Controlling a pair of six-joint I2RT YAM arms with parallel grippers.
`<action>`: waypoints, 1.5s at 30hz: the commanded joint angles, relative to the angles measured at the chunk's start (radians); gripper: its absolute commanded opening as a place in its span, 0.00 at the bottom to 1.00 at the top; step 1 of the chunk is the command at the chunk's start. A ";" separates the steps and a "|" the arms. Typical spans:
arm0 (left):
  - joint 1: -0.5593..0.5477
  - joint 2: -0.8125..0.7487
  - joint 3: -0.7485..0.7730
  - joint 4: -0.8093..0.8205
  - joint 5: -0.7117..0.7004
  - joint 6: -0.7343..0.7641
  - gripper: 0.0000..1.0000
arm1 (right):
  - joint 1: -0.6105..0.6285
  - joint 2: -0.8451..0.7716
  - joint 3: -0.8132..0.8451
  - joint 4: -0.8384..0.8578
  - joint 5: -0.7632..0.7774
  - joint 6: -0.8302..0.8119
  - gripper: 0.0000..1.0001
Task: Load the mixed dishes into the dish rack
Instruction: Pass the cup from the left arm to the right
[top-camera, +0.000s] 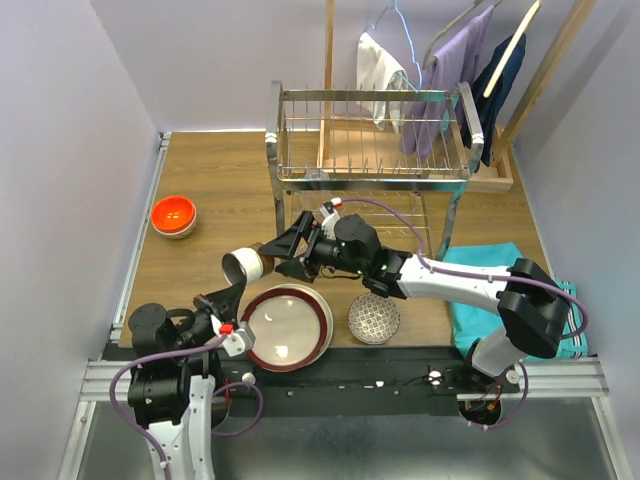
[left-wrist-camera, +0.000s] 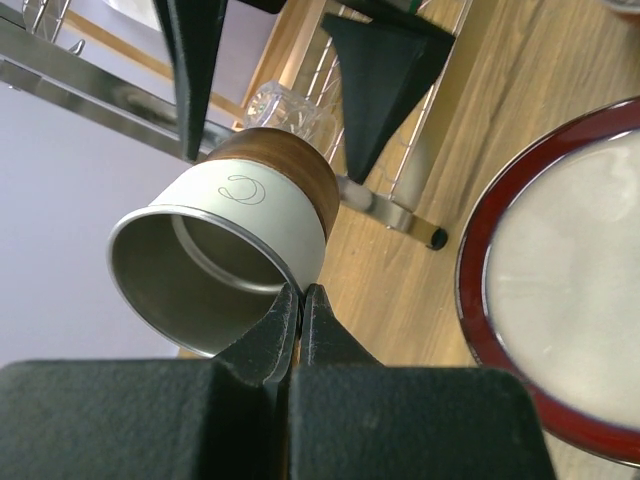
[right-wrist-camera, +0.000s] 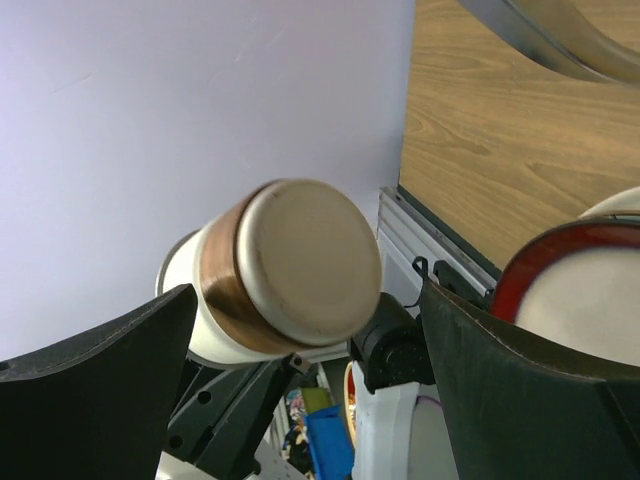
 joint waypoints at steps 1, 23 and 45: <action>0.033 -0.191 -0.025 0.046 0.064 0.105 0.00 | 0.014 -0.020 -0.034 0.003 -0.002 0.078 1.00; 0.139 -0.193 0.030 -0.475 0.371 0.689 0.00 | 0.051 0.121 0.161 -0.089 -0.013 0.185 0.94; 0.166 -0.193 -0.068 -0.223 0.297 0.514 0.00 | 0.045 0.029 0.078 -0.050 -0.007 0.168 1.00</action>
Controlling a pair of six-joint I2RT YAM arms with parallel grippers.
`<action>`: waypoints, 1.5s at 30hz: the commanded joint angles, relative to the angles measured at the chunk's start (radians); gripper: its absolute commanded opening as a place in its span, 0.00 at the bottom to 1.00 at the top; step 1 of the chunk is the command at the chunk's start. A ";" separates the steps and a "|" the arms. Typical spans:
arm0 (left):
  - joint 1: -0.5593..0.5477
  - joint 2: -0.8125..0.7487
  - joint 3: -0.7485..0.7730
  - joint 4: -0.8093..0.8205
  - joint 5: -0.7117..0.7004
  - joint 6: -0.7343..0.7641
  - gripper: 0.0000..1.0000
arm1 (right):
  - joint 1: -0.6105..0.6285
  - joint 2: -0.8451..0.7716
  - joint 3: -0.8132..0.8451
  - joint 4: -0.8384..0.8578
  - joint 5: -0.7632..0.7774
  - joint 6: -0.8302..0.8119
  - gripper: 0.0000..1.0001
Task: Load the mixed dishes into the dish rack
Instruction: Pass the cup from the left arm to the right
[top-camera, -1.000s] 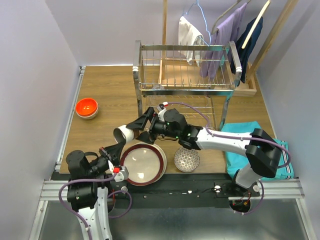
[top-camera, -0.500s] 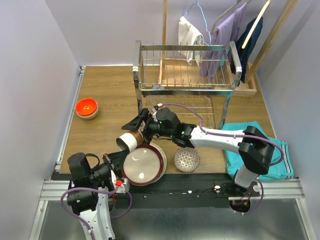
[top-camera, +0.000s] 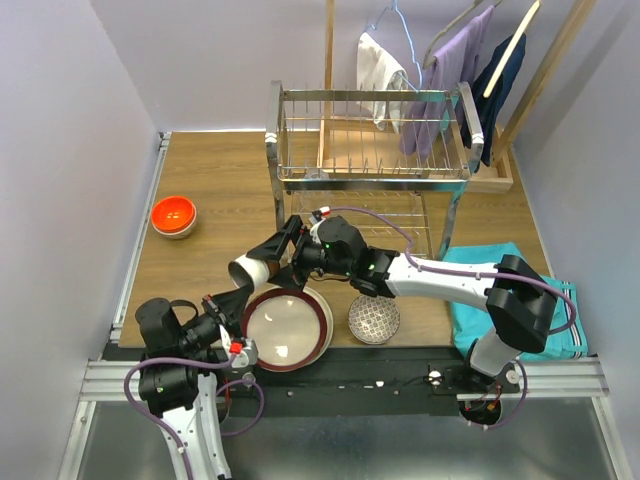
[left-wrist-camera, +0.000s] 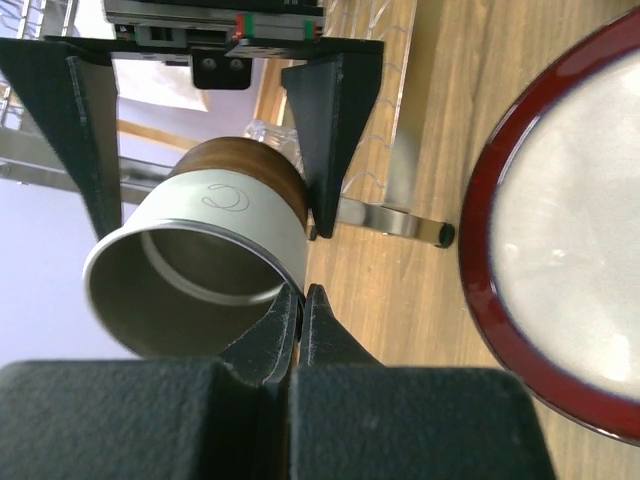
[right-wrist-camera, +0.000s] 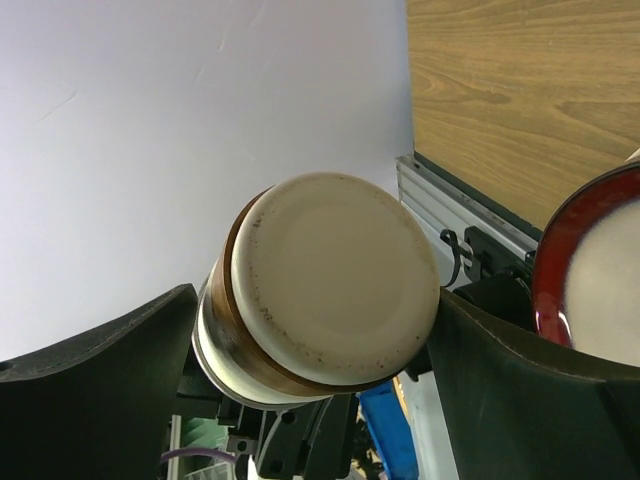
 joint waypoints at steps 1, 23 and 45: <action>0.017 -0.191 0.047 -0.157 0.085 0.134 0.00 | 0.000 -0.033 -0.001 0.035 0.011 -0.001 1.00; 0.041 -0.188 0.082 -0.286 0.129 0.222 0.00 | -0.005 -0.033 0.002 0.044 0.028 -0.086 0.66; 0.057 -0.188 0.015 -0.159 0.041 0.173 0.00 | -0.003 -0.002 0.051 0.034 -0.006 -0.067 0.90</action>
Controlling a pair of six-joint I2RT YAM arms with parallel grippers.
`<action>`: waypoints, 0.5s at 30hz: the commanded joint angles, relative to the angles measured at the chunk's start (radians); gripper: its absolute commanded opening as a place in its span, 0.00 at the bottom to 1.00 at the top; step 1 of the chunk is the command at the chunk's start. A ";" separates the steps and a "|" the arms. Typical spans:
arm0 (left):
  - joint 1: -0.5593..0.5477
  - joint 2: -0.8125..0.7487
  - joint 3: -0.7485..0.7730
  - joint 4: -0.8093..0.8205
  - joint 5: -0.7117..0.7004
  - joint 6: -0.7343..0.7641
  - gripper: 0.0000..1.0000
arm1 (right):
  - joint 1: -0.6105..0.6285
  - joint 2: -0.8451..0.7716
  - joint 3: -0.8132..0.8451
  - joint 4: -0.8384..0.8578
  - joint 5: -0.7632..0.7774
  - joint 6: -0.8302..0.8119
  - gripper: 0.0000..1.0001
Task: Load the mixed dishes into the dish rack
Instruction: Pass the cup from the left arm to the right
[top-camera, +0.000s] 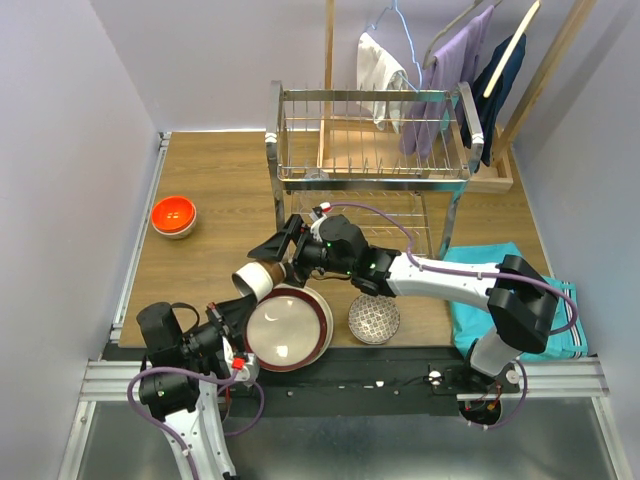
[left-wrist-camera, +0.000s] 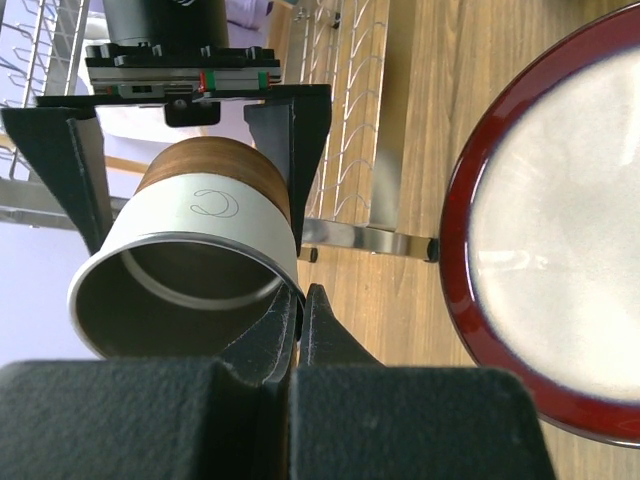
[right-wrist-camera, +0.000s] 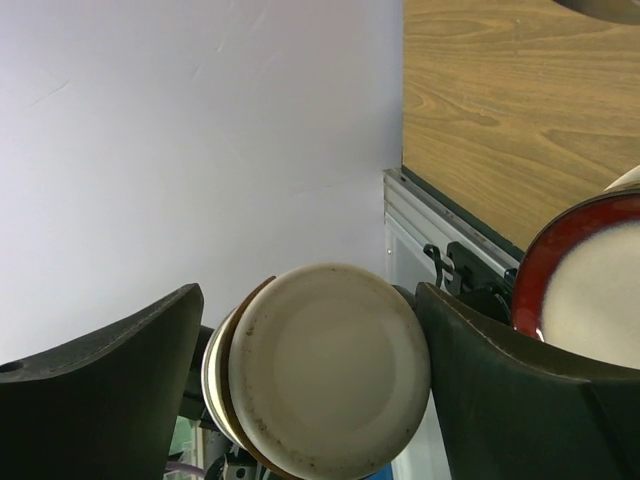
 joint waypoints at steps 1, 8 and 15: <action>0.009 -0.188 -0.026 0.075 -0.044 -0.074 0.00 | 0.001 0.007 0.053 0.029 -0.014 0.013 0.90; 0.008 -0.189 -0.053 0.172 -0.077 -0.151 0.00 | 0.004 0.021 0.071 0.042 -0.025 0.004 0.87; 0.005 -0.189 -0.052 0.175 -0.080 -0.165 0.00 | 0.012 0.038 0.094 0.070 -0.026 -0.033 0.69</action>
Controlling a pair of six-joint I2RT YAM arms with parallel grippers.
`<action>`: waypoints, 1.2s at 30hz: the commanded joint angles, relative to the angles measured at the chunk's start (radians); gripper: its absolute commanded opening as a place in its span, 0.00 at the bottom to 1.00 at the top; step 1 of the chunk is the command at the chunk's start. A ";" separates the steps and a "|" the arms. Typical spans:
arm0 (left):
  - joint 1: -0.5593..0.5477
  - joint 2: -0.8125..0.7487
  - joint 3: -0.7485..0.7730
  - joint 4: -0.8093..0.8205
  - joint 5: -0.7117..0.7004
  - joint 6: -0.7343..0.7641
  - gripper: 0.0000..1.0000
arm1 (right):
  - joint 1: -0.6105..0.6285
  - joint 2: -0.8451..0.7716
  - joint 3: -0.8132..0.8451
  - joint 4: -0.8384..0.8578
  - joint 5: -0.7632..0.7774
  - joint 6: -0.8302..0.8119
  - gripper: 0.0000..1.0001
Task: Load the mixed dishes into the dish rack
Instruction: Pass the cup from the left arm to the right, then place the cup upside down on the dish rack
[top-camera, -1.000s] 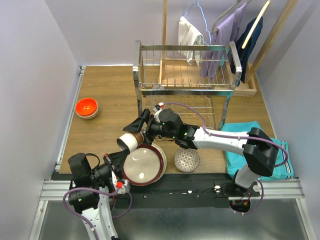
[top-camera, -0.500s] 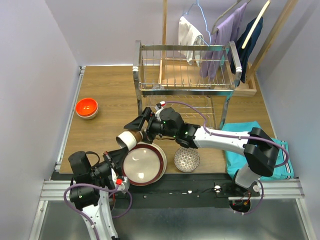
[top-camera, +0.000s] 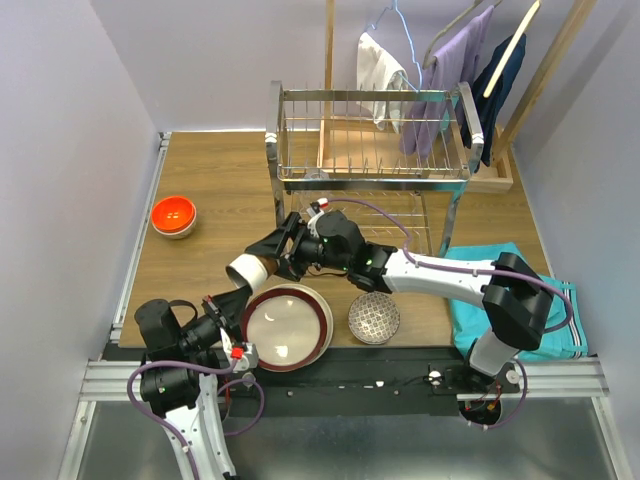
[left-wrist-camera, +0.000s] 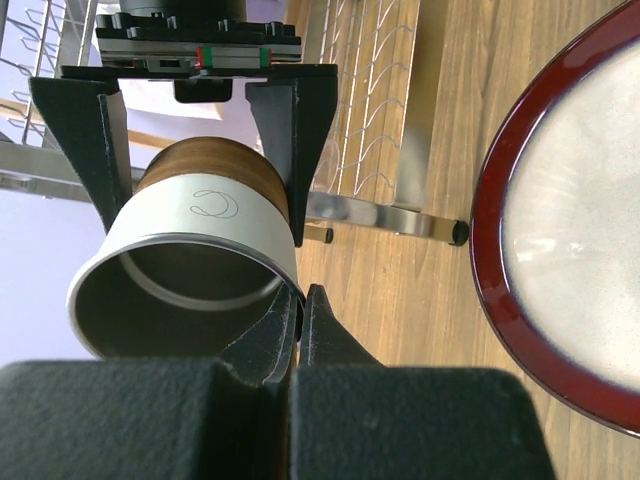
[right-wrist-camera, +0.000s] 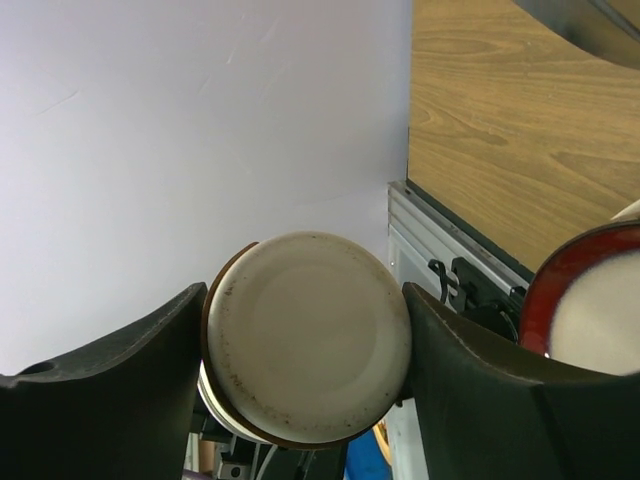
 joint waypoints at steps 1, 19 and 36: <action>0.003 -0.189 -0.015 0.003 -0.029 -0.035 0.00 | 0.018 0.008 0.055 0.072 -0.026 -0.026 0.67; -0.006 -0.183 0.194 0.199 -0.222 -0.456 0.80 | -0.016 -0.159 -0.157 -0.080 0.061 -0.868 0.54; -0.006 -0.186 0.215 0.206 -0.415 -0.590 0.80 | -0.016 -0.338 -0.364 0.098 0.167 -1.444 0.49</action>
